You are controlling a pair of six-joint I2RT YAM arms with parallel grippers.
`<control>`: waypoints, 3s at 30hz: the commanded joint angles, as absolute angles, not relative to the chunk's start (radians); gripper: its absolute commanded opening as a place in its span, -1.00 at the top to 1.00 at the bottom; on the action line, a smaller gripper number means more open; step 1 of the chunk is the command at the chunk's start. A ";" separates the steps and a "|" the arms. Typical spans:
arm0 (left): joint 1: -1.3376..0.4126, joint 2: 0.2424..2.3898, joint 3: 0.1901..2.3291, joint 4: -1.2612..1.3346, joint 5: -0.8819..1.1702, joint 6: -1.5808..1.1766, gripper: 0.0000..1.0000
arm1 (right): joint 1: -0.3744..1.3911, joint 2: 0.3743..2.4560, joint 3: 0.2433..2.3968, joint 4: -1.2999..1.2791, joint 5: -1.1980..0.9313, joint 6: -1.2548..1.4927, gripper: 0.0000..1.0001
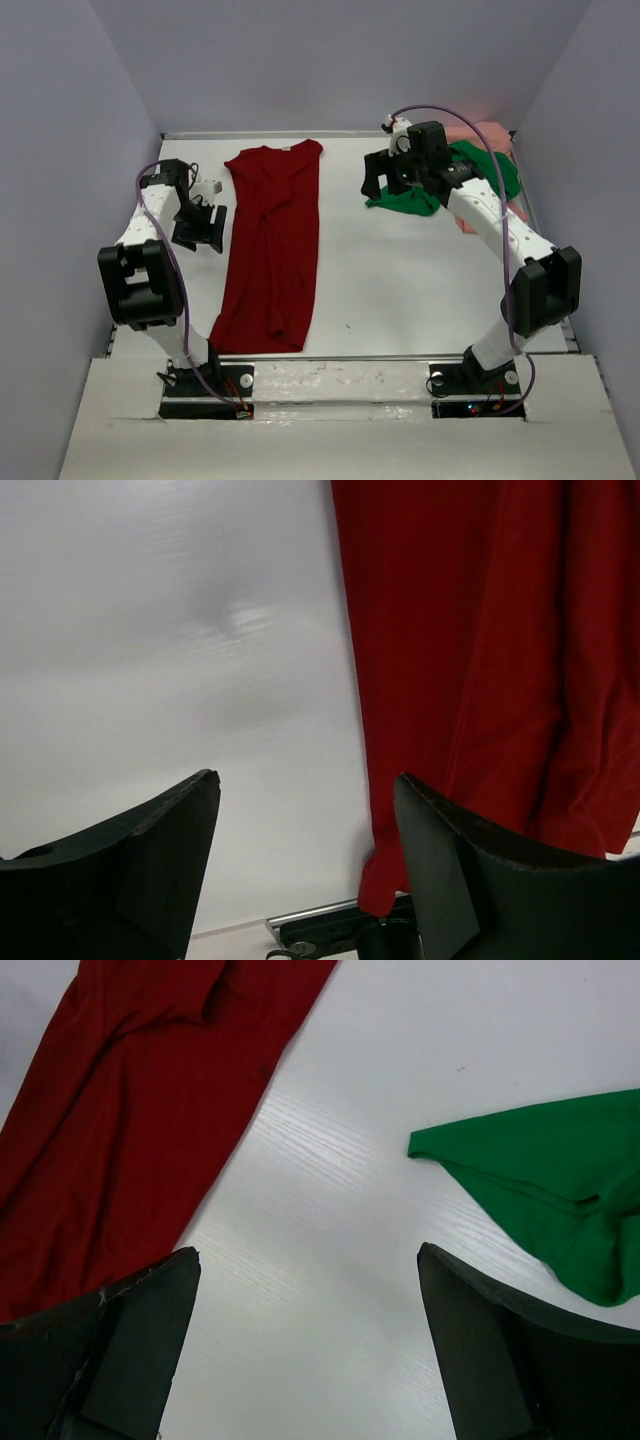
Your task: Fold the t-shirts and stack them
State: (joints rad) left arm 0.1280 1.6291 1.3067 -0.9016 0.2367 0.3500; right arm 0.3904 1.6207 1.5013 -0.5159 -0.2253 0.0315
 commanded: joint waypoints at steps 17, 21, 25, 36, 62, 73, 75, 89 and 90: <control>0.009 1.740 1.411 -0.939 0.495 0.308 -0.57 | 0.382 1.689 1.525 -0.502 -0.370 0.058 -0.92; 0.005 1.746 1.422 -0.953 0.526 0.321 -0.57 | 0.382 1.689 1.531 -0.503 -0.376 0.061 -0.92; -0.028 1.755 1.407 -0.939 0.515 0.316 -0.57 | 0.382 1.687 1.529 -0.503 -0.383 0.063 -0.92; -0.029 1.790 1.362 -0.900 0.447 0.304 -0.57 | 0.382 1.678 1.528 -0.508 -0.393 0.064 -0.92; -0.107 1.908 1.299 -0.776 0.278 0.252 -0.49 | 0.344 1.671 1.525 -0.509 -0.436 0.072 -0.92; -0.107 1.891 1.264 -0.726 0.169 0.232 0.51 | 0.314 1.660 1.513 -0.509 -0.474 0.086 -0.92; -0.107 1.885 1.259 -0.723 0.160 0.229 0.74 | 0.304 1.660 1.509 -0.509 -0.485 0.089 -0.91; -0.121 1.885 1.459 -0.825 0.209 0.216 1.00 | 0.295 1.663 1.505 -0.509 -0.499 0.089 -0.91; -0.130 1.891 1.524 -0.840 0.216 0.216 1.00 | 0.295 1.664 1.505 -0.509 -0.499 0.090 -0.91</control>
